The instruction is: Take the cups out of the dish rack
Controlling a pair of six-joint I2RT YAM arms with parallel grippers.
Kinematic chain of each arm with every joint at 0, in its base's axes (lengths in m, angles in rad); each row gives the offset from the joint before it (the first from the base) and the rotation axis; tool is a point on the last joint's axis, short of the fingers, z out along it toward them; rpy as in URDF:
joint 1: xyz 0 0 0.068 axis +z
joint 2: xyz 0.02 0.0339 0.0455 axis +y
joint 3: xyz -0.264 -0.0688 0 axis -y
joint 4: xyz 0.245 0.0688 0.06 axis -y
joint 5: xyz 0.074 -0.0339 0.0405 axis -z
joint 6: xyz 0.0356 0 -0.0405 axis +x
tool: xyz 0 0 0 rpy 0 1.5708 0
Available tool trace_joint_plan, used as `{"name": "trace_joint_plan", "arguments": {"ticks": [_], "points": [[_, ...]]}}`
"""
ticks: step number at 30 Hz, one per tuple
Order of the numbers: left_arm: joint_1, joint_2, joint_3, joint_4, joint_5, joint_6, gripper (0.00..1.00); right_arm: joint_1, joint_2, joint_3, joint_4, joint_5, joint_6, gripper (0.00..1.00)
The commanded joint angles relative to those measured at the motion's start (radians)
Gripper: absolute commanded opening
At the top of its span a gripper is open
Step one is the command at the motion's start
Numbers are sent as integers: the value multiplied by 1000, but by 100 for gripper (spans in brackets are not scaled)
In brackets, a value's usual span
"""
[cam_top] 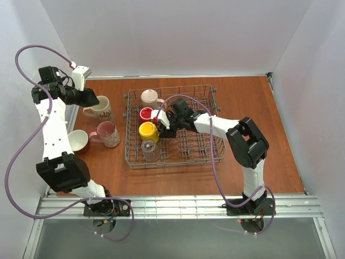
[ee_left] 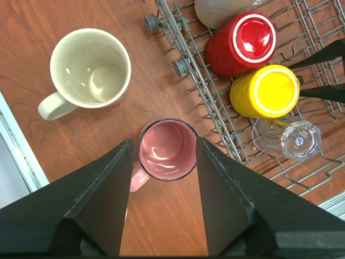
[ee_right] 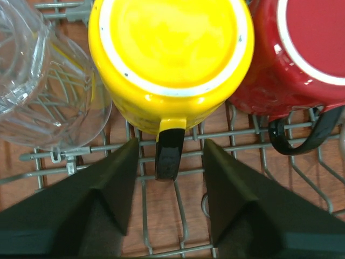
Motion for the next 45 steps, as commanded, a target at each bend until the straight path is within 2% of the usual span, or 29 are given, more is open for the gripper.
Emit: {"name": "trace_joint_plan", "arguments": {"ticks": [1,8,9,18,24,30,34,36,38,39,41,45], "points": [[-8,-30,-3,-6,19,-8,44,1,8,34,-25,-23,-56,40],[-30,-30,-9,-9,11,-9,43,0,5,38,-25,-60,-74,9],[-33,-30,-9,-11,16,-8,43,1,4,35,-25,-56,-79,2],[-51,-33,8,-19,104,-31,43,1,-74,29,-15,-56,-45,1],[-62,-45,26,1,250,-54,43,-5,-179,12,80,-56,50,1],[-64,-90,20,93,391,-130,43,-20,-269,-20,189,-93,155,1],[-62,-114,6,225,535,-235,49,-51,-350,-52,295,-110,281,1],[-62,-139,-41,314,644,-363,52,-71,-395,-81,393,-104,374,1],[-61,-165,-108,487,724,-536,54,-83,-427,-119,496,-81,438,1],[-62,-173,-135,624,788,-624,54,-86,-452,-129,525,-72,486,1],[-71,-185,-197,789,825,-803,56,-87,-482,-156,606,-20,534,1],[-158,-173,-221,859,818,-905,58,-91,-521,-219,781,36,672,1]]}}
